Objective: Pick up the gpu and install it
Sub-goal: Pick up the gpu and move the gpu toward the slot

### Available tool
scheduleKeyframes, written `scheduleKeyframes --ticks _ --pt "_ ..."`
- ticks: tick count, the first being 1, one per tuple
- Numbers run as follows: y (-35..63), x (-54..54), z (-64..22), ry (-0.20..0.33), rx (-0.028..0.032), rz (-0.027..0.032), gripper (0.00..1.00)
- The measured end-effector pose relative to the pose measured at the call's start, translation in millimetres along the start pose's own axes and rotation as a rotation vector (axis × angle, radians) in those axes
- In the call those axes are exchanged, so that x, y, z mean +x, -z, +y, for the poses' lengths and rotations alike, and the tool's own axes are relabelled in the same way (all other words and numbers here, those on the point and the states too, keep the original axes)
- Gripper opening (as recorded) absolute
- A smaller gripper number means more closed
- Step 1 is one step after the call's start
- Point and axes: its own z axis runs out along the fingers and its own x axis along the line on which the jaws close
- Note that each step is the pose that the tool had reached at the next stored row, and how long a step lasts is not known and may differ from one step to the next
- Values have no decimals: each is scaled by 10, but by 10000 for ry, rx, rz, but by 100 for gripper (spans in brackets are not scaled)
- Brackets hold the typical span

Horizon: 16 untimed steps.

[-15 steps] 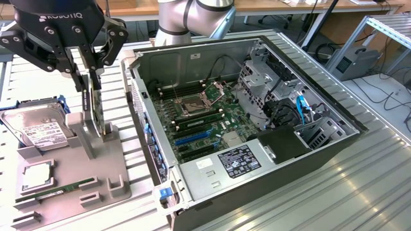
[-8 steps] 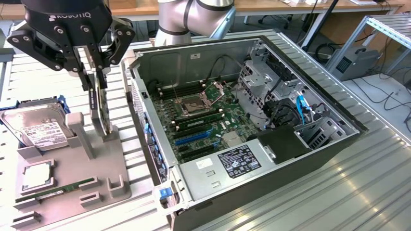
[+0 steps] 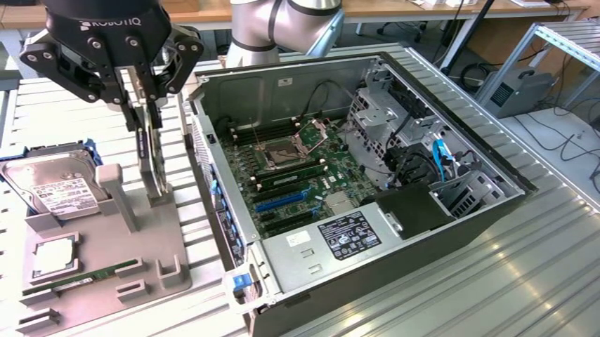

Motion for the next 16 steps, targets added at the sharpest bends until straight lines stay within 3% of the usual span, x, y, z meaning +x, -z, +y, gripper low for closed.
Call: scheduleKeyframes --ticks 16 --pt "-3 -98 7 1 0 0 27"
